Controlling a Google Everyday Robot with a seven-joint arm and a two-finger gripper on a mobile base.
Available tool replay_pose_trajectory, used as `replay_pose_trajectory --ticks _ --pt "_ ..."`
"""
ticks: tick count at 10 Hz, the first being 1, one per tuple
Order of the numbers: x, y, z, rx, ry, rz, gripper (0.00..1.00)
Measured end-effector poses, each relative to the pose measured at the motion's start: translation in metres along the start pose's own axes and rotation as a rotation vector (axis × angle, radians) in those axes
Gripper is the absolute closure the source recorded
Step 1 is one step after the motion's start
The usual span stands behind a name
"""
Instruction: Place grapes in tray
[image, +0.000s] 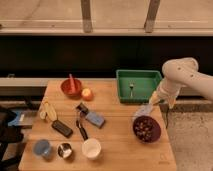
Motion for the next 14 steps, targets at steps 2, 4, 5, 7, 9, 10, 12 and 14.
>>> replay_pose_trajectory --ticks 2,4,5,7,9,10,12,14 --pt "0.0000 0.0000 0.0000 0.000 0.000 0.000 0.34" --pt "0.0000 0.0000 0.0000 0.000 0.000 0.000 0.34" --pt "0.0000 0.0000 0.0000 0.000 0.000 0.000 0.34" --pt "0.0000 0.0000 0.0000 0.000 0.000 0.000 0.34" --pt "0.0000 0.0000 0.0000 0.000 0.000 0.000 0.34" --pt "0.0000 0.0000 0.0000 0.000 0.000 0.000 0.34" --pt "0.0001 0.0001 0.0002 0.000 0.000 0.000 0.34" --pt "0.0023 0.0028 0.0047 0.016 0.012 -0.017 0.34"
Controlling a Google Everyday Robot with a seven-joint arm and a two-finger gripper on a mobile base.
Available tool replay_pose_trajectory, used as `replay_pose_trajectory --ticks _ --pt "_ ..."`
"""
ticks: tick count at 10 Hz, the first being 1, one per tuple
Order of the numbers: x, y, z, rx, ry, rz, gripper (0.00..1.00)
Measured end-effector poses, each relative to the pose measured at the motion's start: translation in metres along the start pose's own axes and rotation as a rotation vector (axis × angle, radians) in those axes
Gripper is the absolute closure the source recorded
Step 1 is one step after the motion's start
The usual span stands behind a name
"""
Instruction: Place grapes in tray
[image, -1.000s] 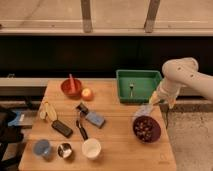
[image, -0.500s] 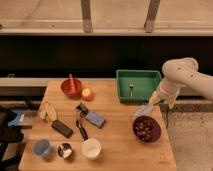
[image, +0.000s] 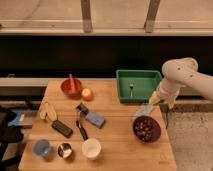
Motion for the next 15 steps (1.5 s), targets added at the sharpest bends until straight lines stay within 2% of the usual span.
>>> replay_pose_trajectory --ticks 3,6,8,12,14,15 --pt "0.020 0.028 0.021 0.042 0.048 -0.061 0.34" --pt "0.040 0.032 0.025 0.077 0.075 -0.057 0.34" --pt "0.053 0.029 0.026 0.073 0.094 -0.042 0.34" --pt "0.072 0.033 0.039 0.000 0.155 -0.015 0.34" --pt "0.080 0.034 0.048 -0.048 0.192 -0.004 0.34" --pt "0.084 0.033 0.053 -0.085 0.218 0.008 0.34"
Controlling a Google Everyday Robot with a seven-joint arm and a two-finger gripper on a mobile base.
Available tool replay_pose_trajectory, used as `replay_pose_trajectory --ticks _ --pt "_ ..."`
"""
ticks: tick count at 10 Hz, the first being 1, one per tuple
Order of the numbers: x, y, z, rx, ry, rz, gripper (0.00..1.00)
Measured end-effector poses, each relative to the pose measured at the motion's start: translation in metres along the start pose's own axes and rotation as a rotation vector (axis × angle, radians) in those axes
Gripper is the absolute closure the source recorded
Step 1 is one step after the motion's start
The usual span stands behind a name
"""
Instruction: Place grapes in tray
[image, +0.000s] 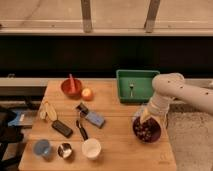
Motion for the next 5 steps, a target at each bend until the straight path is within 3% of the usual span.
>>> replay_pose_trajectory --ticks 2,5 --pt "0.007 -0.005 0.010 -0.070 0.046 0.021 0.34" --pt "0.015 0.001 0.024 -0.106 0.088 0.022 0.34"
